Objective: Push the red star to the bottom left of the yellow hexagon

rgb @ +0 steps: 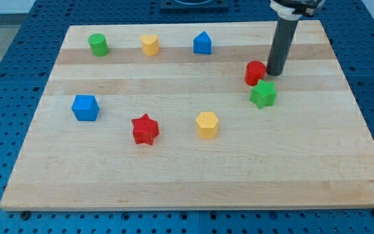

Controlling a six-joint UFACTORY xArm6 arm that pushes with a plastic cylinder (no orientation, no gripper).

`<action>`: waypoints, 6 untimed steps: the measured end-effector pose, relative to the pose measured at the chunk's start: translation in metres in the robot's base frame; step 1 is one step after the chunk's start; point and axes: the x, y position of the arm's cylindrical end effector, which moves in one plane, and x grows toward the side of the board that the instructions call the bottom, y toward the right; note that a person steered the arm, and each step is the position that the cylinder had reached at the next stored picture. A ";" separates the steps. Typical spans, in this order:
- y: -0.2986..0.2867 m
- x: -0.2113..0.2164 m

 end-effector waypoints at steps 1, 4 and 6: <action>-0.014 -0.064; -0.155 -0.028; -0.205 0.058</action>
